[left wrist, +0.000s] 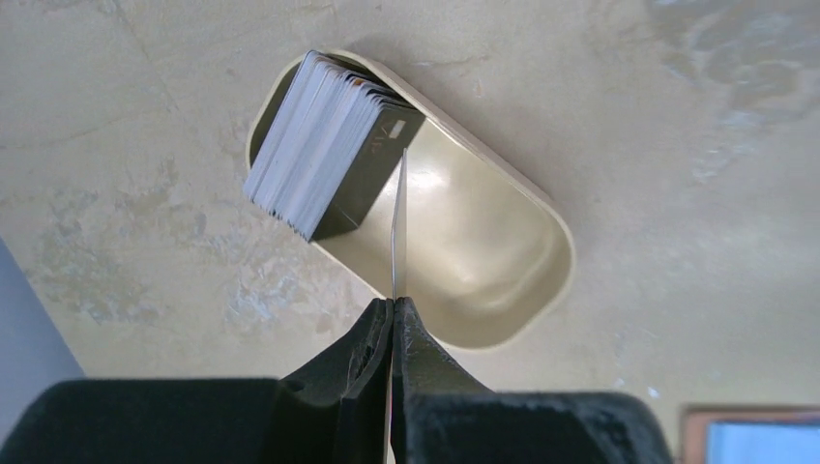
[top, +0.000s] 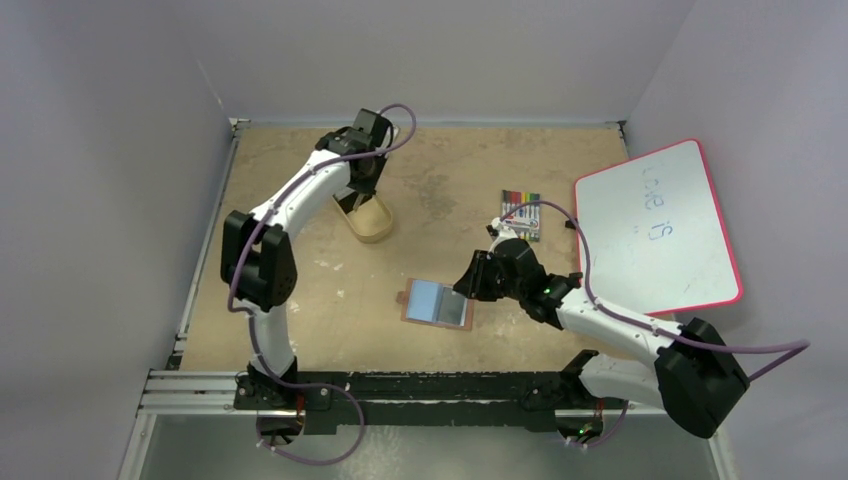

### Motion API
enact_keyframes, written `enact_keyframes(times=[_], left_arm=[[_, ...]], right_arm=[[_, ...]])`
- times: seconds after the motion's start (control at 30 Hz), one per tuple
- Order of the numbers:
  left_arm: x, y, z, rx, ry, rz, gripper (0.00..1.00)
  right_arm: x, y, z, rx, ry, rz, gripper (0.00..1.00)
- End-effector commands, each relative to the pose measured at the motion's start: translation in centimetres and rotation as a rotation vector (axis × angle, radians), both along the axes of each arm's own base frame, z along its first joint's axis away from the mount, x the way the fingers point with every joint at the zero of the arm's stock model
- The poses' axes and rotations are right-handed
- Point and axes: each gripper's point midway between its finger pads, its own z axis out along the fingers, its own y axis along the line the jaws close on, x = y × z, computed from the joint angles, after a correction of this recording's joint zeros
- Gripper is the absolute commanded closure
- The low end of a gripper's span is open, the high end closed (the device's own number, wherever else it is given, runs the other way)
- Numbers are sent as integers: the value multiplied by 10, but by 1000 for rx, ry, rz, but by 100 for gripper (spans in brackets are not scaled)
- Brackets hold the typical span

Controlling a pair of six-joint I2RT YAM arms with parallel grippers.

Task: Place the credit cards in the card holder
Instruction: Pick up the credit card from the storage box.

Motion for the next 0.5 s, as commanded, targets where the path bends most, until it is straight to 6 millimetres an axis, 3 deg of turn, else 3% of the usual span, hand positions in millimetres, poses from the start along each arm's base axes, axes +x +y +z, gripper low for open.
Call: enact_keyframes(times=[0.0,0.17,0.37,0.47], left_arm=[[-16,-17,44,-205,-82,32,100],[-42,-39,59,-391,-87,-11,100],[-80,-85,77,-738,-25,-84,100],[-98,-96,79,-827,35,-97,100]], right_arm=[[7,12,13,60,-26,9,69],[4,11,6,56,-5,3,70],[3,9,2,46,18,-12,71],[4,10,1,46,20,-12,71]])
